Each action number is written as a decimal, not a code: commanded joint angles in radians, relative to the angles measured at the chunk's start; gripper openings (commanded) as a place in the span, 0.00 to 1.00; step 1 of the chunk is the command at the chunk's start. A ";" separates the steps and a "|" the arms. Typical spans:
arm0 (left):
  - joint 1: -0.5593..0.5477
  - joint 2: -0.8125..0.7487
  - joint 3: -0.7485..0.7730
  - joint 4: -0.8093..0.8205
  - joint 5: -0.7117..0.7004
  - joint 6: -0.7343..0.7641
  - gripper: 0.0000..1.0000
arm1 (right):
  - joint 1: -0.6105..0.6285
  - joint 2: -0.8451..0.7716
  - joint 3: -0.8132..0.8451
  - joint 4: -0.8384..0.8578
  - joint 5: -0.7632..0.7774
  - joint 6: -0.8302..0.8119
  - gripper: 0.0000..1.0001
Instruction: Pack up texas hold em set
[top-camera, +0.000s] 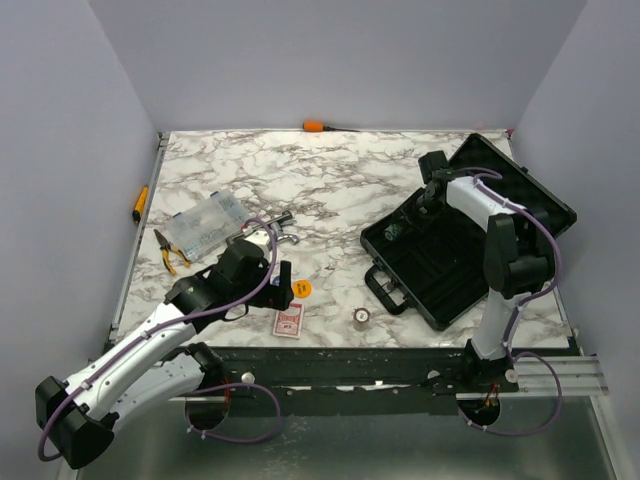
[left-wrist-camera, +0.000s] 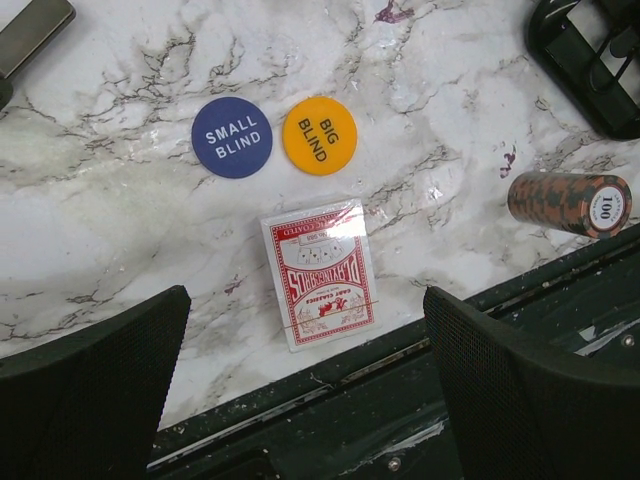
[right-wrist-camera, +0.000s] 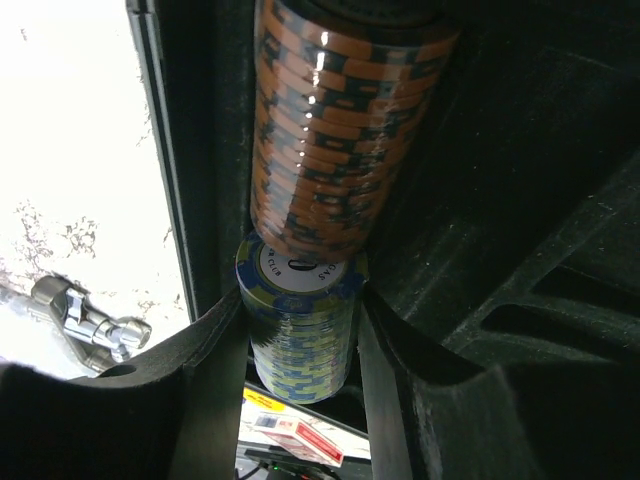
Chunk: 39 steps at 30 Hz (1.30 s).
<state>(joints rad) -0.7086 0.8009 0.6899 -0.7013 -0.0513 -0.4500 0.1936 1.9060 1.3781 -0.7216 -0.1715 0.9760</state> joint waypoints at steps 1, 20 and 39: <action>0.004 -0.021 0.021 -0.030 -0.022 0.007 0.99 | -0.019 -0.001 -0.022 0.059 -0.024 0.028 0.11; 0.003 0.004 0.023 -0.031 -0.009 0.011 0.99 | -0.022 -0.013 0.011 0.082 -0.024 0.085 0.50; 0.003 0.020 0.026 -0.021 0.022 0.026 0.98 | -0.006 -0.216 -0.077 0.164 -0.110 -0.099 0.48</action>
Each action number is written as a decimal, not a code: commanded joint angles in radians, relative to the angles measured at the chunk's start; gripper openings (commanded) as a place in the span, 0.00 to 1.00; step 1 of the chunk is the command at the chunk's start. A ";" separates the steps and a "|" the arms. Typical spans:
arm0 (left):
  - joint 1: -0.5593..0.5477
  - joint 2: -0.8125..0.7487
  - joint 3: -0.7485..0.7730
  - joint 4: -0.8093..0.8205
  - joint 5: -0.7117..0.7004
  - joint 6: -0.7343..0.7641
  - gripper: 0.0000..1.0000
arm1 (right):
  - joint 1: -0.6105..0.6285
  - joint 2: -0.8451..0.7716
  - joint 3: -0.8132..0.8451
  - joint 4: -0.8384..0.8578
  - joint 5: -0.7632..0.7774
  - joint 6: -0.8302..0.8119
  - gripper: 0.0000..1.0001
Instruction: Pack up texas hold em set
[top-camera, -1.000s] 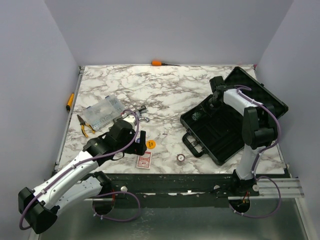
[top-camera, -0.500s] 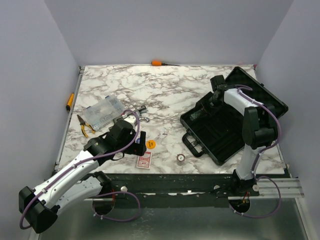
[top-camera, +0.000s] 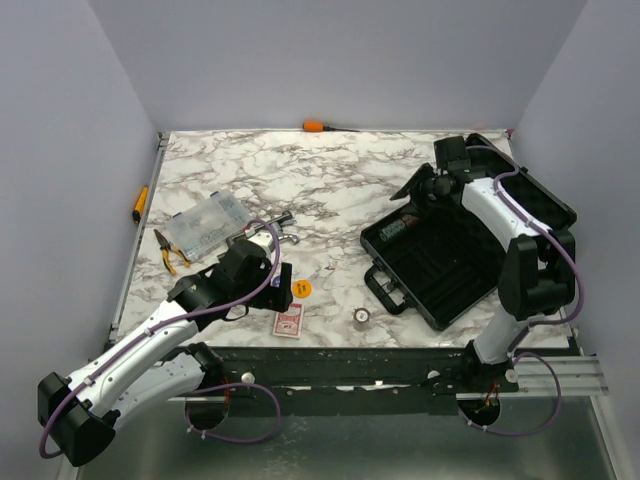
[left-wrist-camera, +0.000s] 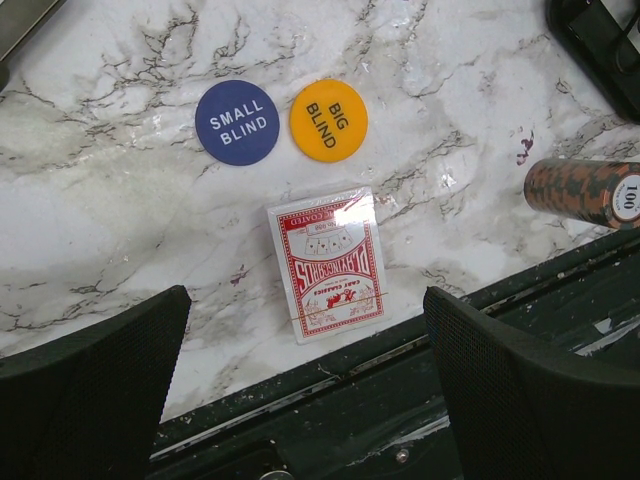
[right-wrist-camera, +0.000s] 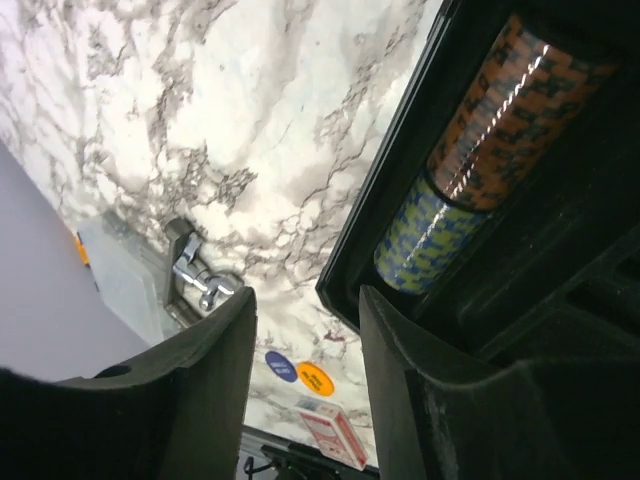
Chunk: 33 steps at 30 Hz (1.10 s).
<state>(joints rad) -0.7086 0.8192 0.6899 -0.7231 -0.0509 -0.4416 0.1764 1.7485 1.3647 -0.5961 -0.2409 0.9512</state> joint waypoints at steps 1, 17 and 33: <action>0.004 0.004 0.026 0.002 0.022 0.017 0.99 | 0.015 -0.072 -0.083 0.053 -0.050 -0.082 0.44; 0.004 -0.005 0.024 0.001 0.010 0.014 0.98 | 0.148 0.023 -0.105 0.032 -0.014 -0.195 0.18; 0.003 0.009 0.025 0.001 0.010 0.012 0.98 | 0.148 0.125 -0.052 0.015 0.113 -0.233 0.11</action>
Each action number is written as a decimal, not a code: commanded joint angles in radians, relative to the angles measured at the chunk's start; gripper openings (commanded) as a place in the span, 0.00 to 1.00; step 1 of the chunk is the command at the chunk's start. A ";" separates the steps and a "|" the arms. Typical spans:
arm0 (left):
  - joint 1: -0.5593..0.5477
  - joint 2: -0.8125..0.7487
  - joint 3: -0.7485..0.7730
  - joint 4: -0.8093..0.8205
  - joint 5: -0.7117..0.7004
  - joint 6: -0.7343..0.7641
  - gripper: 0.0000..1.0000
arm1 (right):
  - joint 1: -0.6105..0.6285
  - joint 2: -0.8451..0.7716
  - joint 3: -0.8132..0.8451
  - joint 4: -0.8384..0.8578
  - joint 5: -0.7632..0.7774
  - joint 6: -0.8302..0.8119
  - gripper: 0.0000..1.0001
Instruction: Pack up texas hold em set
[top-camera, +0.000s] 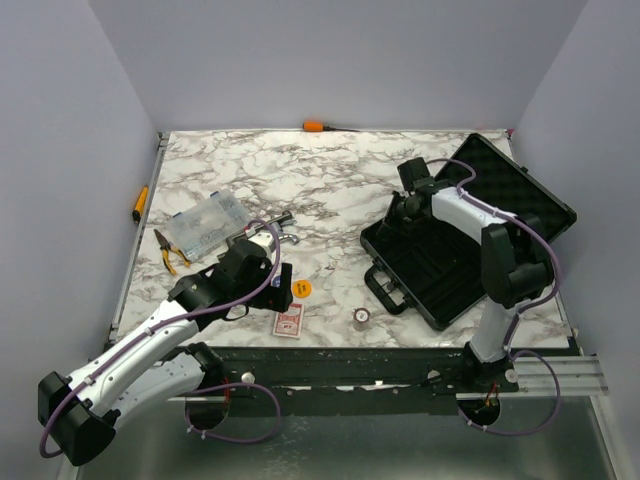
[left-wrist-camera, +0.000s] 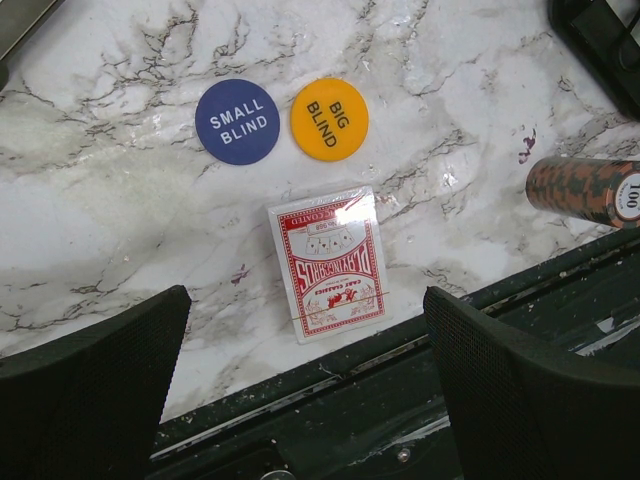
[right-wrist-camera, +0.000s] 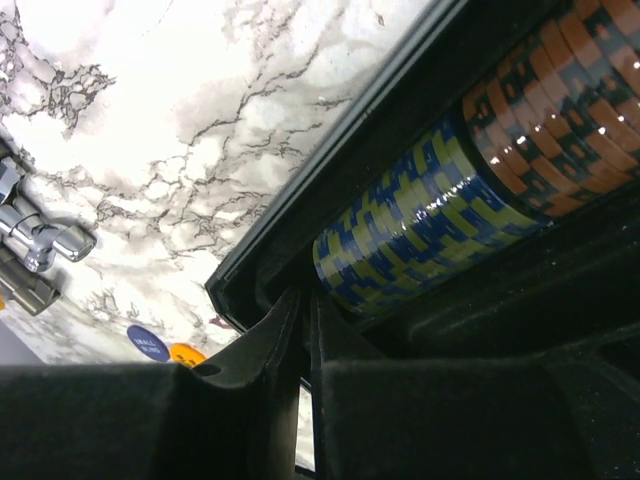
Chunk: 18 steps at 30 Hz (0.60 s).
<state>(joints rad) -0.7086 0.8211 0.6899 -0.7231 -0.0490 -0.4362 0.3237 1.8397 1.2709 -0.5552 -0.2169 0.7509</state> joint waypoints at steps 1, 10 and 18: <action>0.003 0.007 0.025 0.000 0.007 0.007 0.98 | 0.002 0.037 0.046 -0.029 0.101 -0.035 0.11; 0.003 0.014 0.027 -0.002 0.005 0.004 0.98 | 0.000 0.059 0.089 -0.079 0.183 -0.062 0.11; 0.003 0.024 0.029 -0.003 0.013 0.005 0.98 | 0.001 0.025 0.101 -0.075 0.147 -0.113 0.12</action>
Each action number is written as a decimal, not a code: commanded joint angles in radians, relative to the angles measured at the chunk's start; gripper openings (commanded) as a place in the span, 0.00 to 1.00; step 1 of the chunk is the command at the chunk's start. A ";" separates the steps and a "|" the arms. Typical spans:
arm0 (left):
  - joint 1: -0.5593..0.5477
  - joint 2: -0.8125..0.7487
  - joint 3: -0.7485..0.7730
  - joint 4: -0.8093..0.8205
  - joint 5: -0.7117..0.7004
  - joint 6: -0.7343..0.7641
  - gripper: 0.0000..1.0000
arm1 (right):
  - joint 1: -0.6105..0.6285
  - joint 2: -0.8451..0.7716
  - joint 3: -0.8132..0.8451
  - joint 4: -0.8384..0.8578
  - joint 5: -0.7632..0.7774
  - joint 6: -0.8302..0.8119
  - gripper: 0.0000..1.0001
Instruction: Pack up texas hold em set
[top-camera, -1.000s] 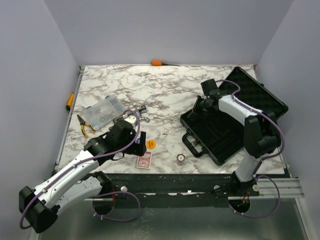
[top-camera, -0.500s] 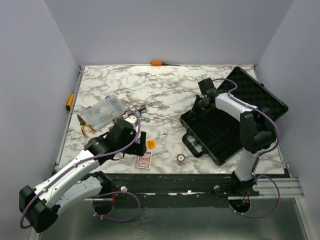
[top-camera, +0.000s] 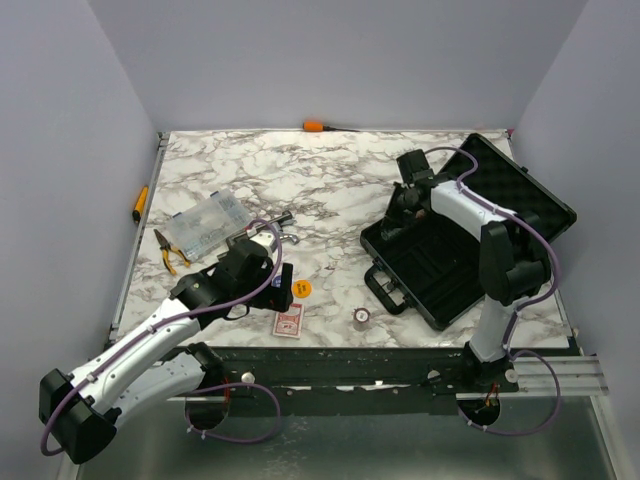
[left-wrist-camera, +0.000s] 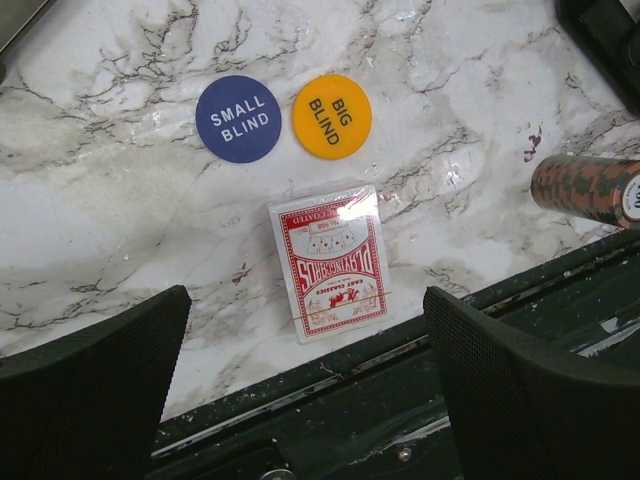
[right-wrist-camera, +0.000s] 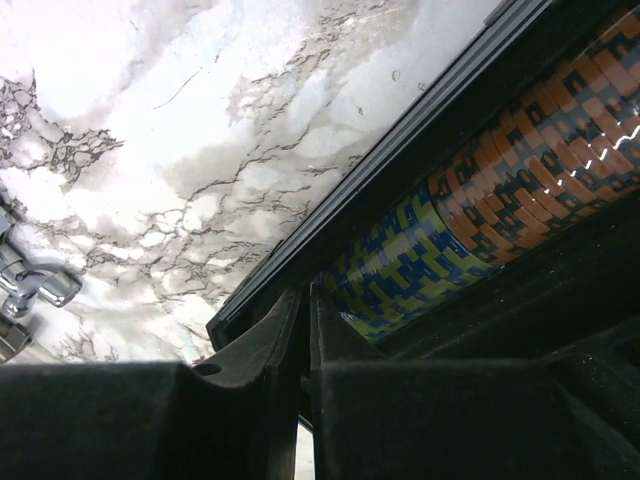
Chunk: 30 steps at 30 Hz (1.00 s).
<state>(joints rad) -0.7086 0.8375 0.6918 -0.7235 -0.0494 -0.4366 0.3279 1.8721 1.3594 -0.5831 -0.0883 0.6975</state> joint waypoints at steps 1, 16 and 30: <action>0.004 0.012 0.026 -0.002 0.018 0.007 0.98 | -0.004 -0.020 0.009 -0.027 -0.010 -0.064 0.13; 0.003 0.024 0.031 0.000 0.027 0.012 0.98 | -0.003 -0.229 0.060 -0.052 -0.153 -0.144 0.82; 0.003 -0.006 0.026 0.009 0.041 0.000 0.99 | -0.003 -0.509 -0.080 -0.177 -0.110 -0.169 1.00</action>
<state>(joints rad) -0.7086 0.8417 0.6937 -0.7216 -0.0288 -0.4320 0.3271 1.4265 1.3369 -0.6785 -0.2249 0.5465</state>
